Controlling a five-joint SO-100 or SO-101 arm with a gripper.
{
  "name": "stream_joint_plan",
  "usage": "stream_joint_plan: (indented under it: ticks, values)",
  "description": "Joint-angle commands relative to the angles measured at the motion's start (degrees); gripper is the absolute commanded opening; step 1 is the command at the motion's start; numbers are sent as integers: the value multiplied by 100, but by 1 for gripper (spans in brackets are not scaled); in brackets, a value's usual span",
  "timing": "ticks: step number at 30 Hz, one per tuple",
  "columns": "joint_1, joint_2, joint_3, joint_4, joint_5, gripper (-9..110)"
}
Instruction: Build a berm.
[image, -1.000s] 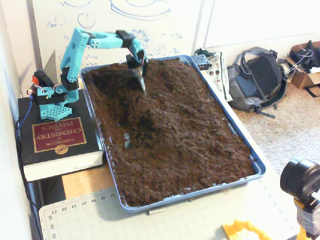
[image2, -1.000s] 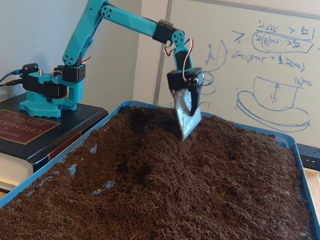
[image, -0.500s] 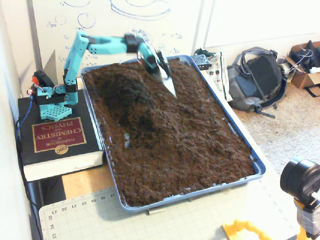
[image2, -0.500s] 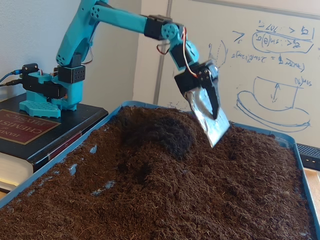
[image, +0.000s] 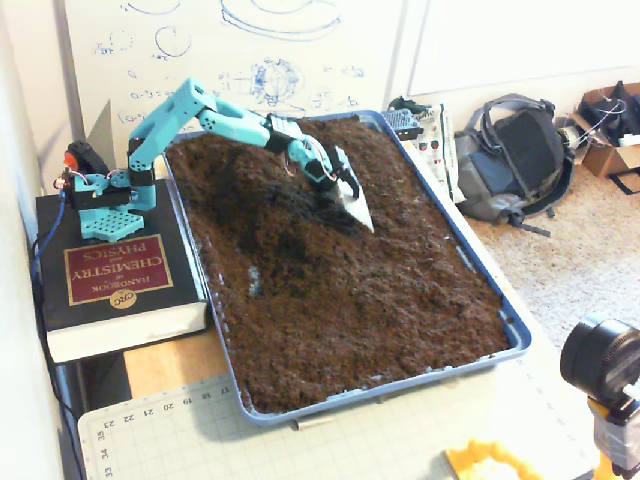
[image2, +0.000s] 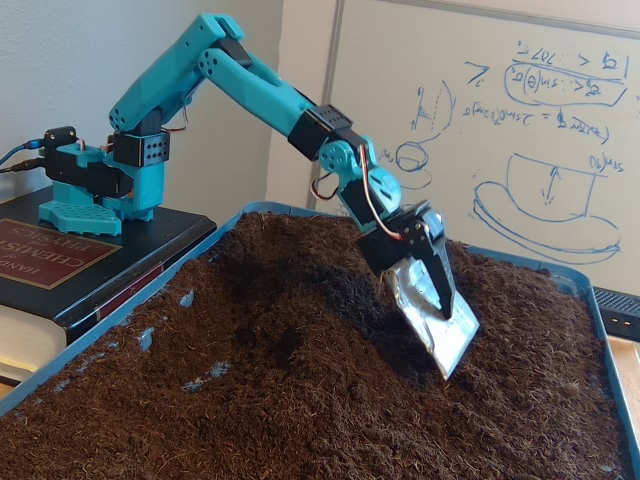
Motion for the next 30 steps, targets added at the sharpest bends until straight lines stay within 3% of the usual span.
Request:
stream_joint_plan:
  ticks: [1, 15, 30]
  values:
    - [44, 62, -659, -272, -62, 1]
    - [70, -633, -527, -70, -44, 1]
    - [132, -545, -615, 2619, -53, 1]
